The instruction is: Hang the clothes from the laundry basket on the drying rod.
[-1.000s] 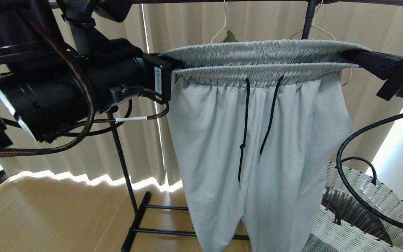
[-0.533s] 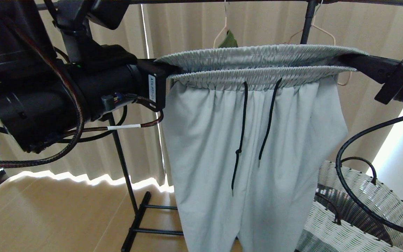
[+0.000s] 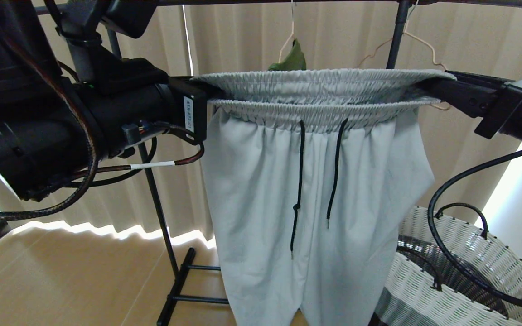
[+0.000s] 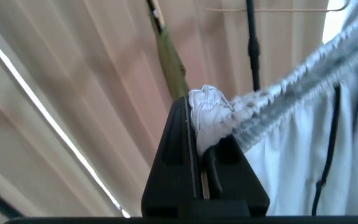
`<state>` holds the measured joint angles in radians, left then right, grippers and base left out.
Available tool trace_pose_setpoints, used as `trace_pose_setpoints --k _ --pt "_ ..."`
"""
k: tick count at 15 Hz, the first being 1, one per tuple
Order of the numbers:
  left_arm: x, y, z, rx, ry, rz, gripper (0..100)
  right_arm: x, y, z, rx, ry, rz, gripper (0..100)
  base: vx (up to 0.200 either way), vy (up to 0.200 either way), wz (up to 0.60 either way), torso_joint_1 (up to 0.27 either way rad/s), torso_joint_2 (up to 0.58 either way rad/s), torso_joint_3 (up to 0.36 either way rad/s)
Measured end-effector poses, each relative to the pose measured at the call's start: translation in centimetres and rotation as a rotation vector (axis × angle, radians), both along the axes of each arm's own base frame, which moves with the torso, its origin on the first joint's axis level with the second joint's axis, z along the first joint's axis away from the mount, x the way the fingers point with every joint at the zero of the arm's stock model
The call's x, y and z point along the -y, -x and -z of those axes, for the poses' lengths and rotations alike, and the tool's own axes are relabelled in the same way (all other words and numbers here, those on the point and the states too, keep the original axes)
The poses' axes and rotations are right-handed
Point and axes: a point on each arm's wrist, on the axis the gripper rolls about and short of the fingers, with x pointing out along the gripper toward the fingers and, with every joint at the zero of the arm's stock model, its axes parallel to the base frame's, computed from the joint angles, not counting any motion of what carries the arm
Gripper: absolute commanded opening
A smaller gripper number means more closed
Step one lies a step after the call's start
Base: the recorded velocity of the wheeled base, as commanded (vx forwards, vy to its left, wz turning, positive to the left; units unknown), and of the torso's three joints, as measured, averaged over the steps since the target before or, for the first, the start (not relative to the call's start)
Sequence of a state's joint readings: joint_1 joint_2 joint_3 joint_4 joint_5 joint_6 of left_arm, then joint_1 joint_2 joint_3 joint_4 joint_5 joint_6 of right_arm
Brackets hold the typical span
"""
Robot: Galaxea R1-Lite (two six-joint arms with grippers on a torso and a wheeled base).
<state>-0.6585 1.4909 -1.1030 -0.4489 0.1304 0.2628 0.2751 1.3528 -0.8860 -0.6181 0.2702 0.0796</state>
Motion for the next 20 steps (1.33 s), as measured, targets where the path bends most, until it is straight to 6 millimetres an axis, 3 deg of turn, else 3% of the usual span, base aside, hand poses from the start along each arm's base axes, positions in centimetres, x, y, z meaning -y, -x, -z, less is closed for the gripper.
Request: trace_pose_setpoints --k 9,20 --pt "-0.6 -1.5 -0.3 -0.001 0.023 -0.282 0 -1.0 0.6 1.5 -0.043 0.006 -0.054 100 0.000 0.000 0.00 0.000 0.00 0.000" --pt "-1.0 -2.4 -0.3 0.001 0.029 -0.327 0 -0.7 3.6 2.1 -0.033 0.022 -0.194 100 0.000 0.000 0.00 0.000 0.00 0.000"
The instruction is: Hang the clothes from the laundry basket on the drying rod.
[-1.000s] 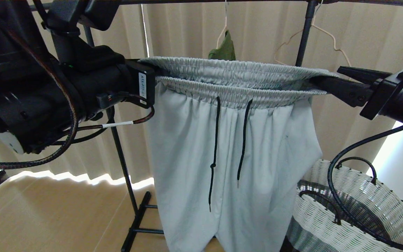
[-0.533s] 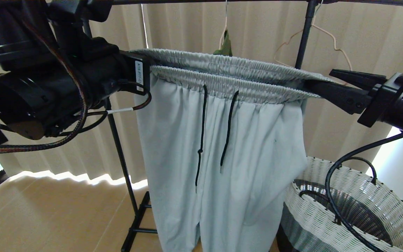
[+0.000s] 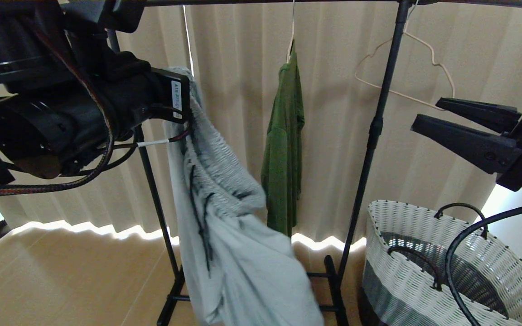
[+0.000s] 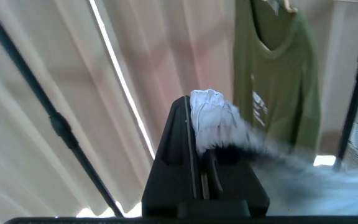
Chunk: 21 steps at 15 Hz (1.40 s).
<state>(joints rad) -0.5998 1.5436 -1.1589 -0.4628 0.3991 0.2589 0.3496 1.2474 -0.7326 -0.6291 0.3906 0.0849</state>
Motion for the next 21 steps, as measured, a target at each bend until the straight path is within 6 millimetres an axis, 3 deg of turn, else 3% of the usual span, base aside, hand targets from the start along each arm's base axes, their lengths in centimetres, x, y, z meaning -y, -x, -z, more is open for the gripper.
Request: trace_pose_setpoints --k 5,9,12,17,21 --pt "-0.6 0.7 1.4 -0.041 -0.033 -0.003 0 0.8 0.7 1.0 0.033 0.071 0.044 100 0.000 0.000 0.00 0.000 0.00 0.000" --pt "-3.8 2.7 4.3 -0.119 -0.072 -0.050 0 3.2 0.8 3.1 0.031 0.188 0.177 100 0.000 0.000 0.00 0.000 0.00 0.000" --pt "-6.3 4.6 5.7 -0.165 -0.001 0.023 0 4.9 1.0 5.1 -0.039 0.212 0.265 100 0.000 0.000 0.00 0.000 0.00 0.000" --pt "-10.1 6.5 9.3 -0.262 0.021 0.053 0 6.8 0.2 6.0 -0.107 0.227 0.519 100 0.000 0.000 0.00 0.000 0.00 0.000" --pt "-11.7 7.8 10.6 -0.286 0.125 0.088 0 7.1 -0.1 5.6 -0.096 0.223 0.573 100 0.000 0.000 0.00 0.000 0.00 0.000"
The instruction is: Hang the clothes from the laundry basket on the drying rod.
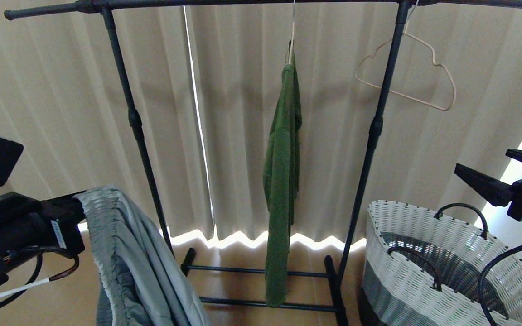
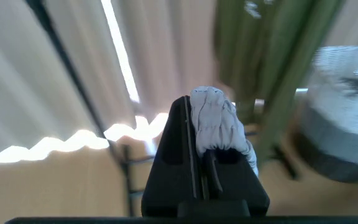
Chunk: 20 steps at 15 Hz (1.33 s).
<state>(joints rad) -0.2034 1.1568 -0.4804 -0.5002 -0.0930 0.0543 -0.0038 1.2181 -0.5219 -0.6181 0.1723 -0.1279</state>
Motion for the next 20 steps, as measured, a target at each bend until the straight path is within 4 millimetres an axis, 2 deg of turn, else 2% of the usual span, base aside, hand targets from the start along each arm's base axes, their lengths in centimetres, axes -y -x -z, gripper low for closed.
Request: trace_pose_setpoints --k 6,13,20 --pt "-1.1 0.2 0.0 0.038 0.002 -0.056 0 0.3 0.0 -0.5 0.066 -0.003 0.015 100 0.000 0.000 0.00 0.000 0.00 0.000" --pt "-1.1 0.4 0.0 0.040 0.000 -0.057 0 0.3 0.3 1.3 -0.001 -0.003 0.017 100 0.000 0.000 0.00 0.000 0.00 0.000" --pt "-1.1 0.4 0.4 0.045 -0.022 -0.049 0 1.1 0.5 1.8 -0.019 -0.004 0.061 100 0.000 0.000 0.00 0.000 0.00 0.000"
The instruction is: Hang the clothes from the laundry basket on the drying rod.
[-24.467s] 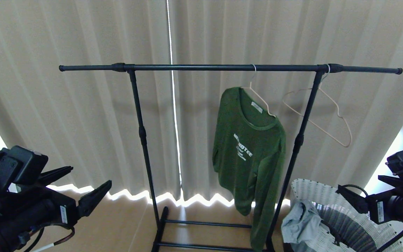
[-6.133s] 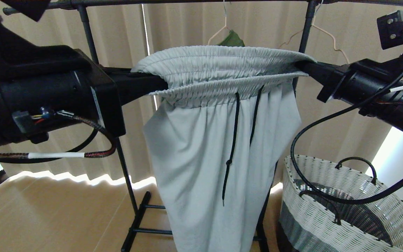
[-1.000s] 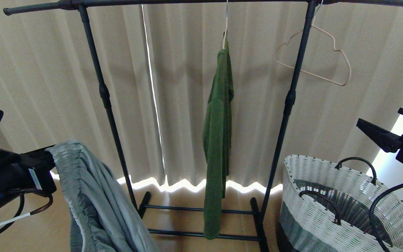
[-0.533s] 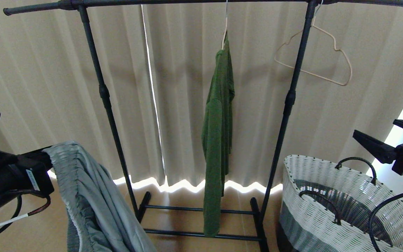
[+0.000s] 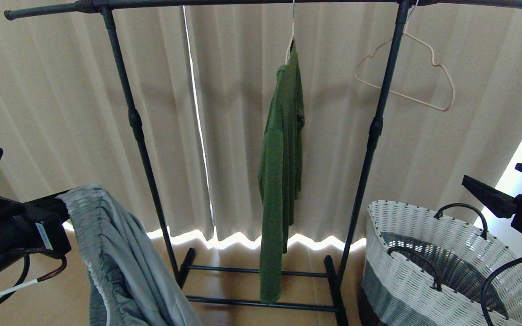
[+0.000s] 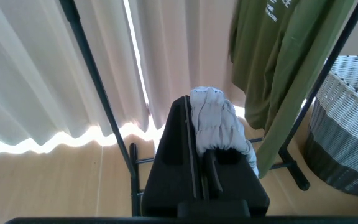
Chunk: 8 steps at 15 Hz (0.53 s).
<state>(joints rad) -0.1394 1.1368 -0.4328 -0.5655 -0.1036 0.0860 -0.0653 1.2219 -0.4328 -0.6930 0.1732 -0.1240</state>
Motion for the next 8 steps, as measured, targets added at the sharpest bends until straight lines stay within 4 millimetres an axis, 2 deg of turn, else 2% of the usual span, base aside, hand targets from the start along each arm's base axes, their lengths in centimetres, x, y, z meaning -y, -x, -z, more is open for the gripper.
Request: trace_pose_setpoints --k 5,8 --pt "-0.02 0.14 0.49 -0.011 -0.019 0.003 0 0.00 0.25 0.64 -0.021 0.000 0.001 100 0.000 0.000 0.00 0.000 0.00 0.000" --pt "-0.02 0.17 0.54 -0.012 -0.020 0.003 0 0.00 0.29 0.79 -0.027 0.000 0.001 100 0.000 0.000 0.00 0.038 -0.23 -0.198"
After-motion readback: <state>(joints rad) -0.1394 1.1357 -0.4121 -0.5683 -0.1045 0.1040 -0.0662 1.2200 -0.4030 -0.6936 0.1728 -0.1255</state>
